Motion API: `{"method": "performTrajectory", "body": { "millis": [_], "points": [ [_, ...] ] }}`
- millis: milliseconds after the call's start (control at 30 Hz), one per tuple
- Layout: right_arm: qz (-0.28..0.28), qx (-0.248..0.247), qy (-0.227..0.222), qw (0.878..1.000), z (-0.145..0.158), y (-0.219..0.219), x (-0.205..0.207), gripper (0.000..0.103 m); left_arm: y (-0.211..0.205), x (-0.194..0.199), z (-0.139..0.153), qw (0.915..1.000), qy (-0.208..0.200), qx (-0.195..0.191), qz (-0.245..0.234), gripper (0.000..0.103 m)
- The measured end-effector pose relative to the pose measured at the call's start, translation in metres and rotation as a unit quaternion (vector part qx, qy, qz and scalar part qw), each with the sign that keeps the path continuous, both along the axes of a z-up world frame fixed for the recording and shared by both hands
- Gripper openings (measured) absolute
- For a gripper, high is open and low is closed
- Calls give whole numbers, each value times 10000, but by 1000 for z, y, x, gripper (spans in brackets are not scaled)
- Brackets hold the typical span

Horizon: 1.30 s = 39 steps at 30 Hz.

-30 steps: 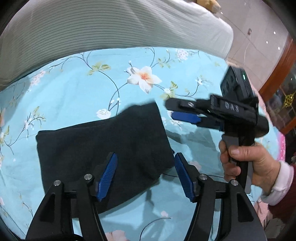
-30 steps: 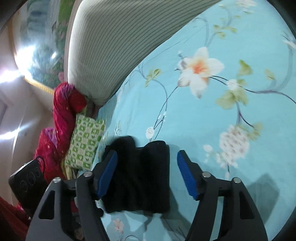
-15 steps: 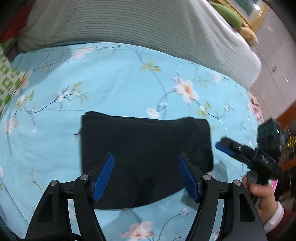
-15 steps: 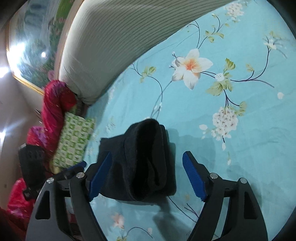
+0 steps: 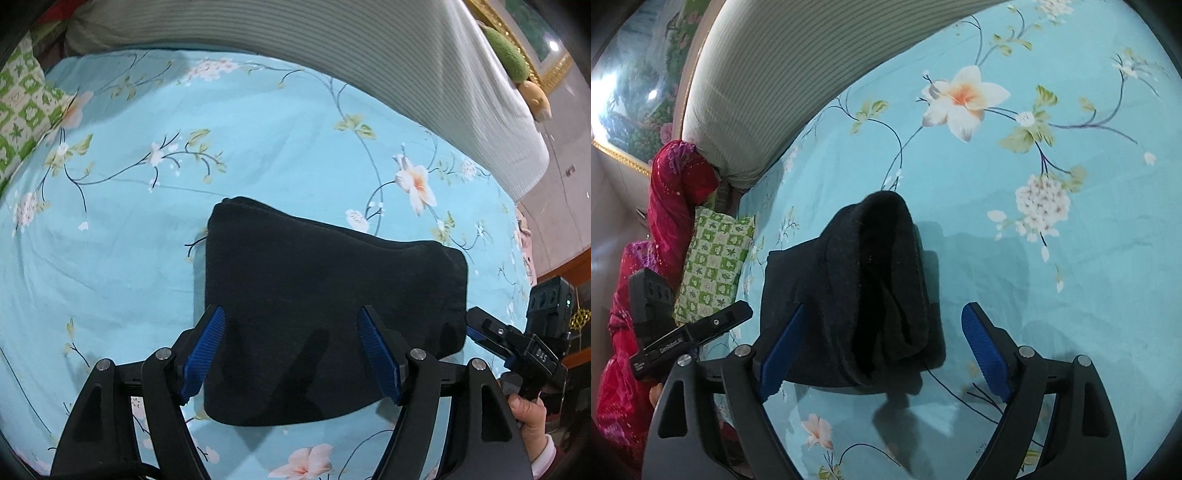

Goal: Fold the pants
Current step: 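Lower both grippers onto the folded black pants edge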

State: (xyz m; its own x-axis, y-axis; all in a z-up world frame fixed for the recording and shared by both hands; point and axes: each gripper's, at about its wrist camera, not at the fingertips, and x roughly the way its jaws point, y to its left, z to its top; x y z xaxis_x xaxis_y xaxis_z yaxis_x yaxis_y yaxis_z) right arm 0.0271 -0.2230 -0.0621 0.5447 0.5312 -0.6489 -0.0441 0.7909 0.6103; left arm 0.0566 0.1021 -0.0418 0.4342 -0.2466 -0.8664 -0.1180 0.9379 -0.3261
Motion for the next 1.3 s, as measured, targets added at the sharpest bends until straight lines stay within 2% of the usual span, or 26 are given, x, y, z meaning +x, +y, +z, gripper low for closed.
{"method": "performTrajectory", "body": {
  "millis": [467,700,867,1133,1300],
  "points": [
    [113,268,74,9995,-14,10,7,86,26,6,-29,9978,317,-495,313,75],
    [169,353,199,9990,-29,10,14,86,25,7,-42,9972,452,-486,348,75],
    [198,476,212,9984,-35,9,15,86,29,9,-52,9959,514,-613,429,75],
    [273,604,210,9976,-39,6,17,86,29,13,-59,9949,550,-752,396,71],
    [332,632,186,9973,-41,7,19,86,33,13,-64,9935,563,-893,422,60]
  ]
}}
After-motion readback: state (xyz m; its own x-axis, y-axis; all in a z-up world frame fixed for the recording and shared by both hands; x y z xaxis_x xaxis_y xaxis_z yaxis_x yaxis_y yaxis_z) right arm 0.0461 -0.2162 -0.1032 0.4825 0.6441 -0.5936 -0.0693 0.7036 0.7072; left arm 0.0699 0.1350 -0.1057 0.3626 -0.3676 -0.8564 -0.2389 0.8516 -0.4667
